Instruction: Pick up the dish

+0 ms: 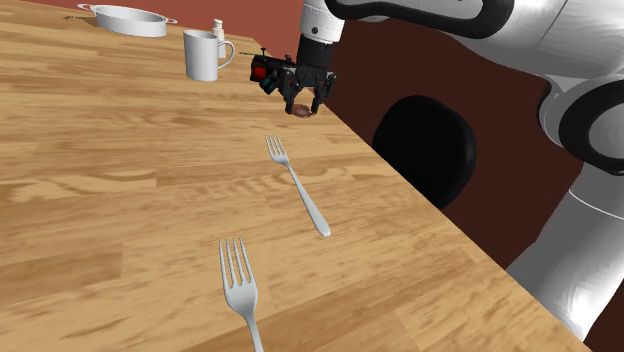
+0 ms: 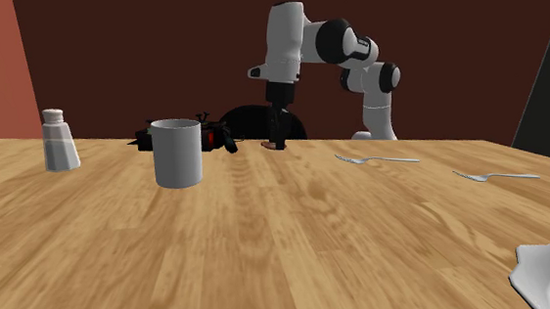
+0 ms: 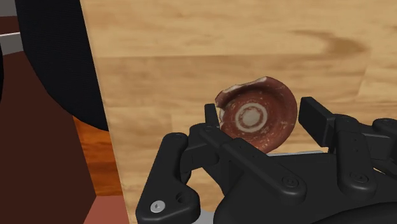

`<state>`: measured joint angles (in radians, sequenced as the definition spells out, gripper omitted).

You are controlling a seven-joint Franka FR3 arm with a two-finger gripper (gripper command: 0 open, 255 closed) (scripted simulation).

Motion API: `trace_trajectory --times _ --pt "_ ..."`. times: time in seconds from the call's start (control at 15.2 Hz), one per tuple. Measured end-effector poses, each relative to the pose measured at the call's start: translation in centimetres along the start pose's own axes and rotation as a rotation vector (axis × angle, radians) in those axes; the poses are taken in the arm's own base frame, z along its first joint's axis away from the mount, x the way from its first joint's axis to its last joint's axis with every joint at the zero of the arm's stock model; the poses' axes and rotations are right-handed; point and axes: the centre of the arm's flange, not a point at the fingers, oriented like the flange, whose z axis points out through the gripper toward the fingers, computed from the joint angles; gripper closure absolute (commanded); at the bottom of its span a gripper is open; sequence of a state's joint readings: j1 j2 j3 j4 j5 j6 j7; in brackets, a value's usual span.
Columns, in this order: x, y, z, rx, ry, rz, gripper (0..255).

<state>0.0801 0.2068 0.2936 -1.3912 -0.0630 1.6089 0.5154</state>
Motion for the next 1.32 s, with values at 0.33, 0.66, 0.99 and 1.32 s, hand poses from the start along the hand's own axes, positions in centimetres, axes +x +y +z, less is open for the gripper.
trace_trajectory --times 0.33,0.66,0.99,1.32 --pt "0.0 -0.1 -0.2 0.0 -0.001 0.0 255" --pt "0.1 -0.1 -2.5 0.0 -0.001 0.0 255" --pt "0.1 -0.1 -5.1 0.0 -0.001 0.0 255" --pt "0.2 -0.1 -7.5 0.0 -0.001 0.0 255"
